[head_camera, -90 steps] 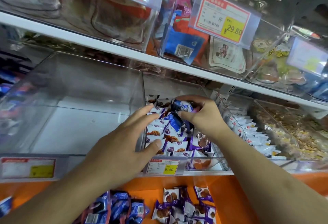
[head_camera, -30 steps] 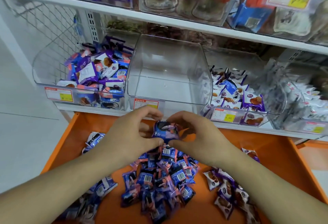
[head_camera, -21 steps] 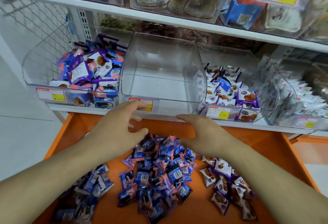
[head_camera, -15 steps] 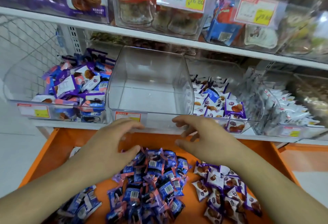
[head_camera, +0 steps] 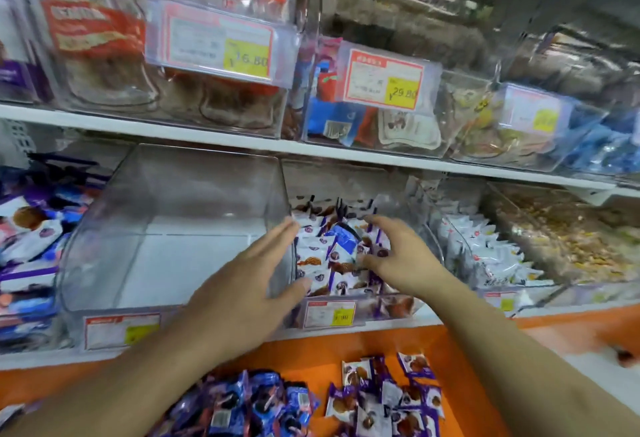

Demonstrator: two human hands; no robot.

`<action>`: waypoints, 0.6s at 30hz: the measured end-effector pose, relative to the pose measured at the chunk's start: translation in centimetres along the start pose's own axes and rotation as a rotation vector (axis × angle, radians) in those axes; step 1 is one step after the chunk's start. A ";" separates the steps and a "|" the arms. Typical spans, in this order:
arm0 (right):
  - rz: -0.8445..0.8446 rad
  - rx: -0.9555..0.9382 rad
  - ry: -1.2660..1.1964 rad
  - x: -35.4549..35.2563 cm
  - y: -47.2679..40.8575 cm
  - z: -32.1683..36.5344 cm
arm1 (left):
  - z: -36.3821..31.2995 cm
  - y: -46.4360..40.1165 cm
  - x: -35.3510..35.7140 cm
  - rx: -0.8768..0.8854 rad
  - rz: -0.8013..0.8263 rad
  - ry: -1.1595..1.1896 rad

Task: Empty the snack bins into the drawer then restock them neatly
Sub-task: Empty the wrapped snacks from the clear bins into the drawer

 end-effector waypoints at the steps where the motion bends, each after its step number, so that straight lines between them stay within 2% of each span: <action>1: 0.019 0.002 0.025 0.2 -1.2 -0.8 | 0.1 -0.4 0.6 -0.004 0.017 -0.009; 5: 0.112 0.042 -0.055 1.3 -5.2 -2.4 | 0.6 -0.9 1.2 -0.024 0.029 -0.049; 8: 0.142 -0.015 -0.086 2.8 -6.6 -2.4 | 0.9 -0.9 1.1 -0.054 0.042 -0.023; 14: 0.027 -0.013 -0.123 2.6 -6.4 -2.8 | 0.8 -0.7 1.1 -0.083 0.043 -0.015; 18: -0.103 0.024 -0.337 1.1 -5.3 -3.0 | 0.7 -0.6 1.2 -0.081 0.039 -0.004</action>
Point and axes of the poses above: each hand's wrist, its own y-axis away from the middle knuckle, its own x-axis out of the palm, z = x × y, the point moved 6 cm from there along -y, towards the middle knuckle, and after that the axes turned 9 degrees about -x, right-handed, at the moved point
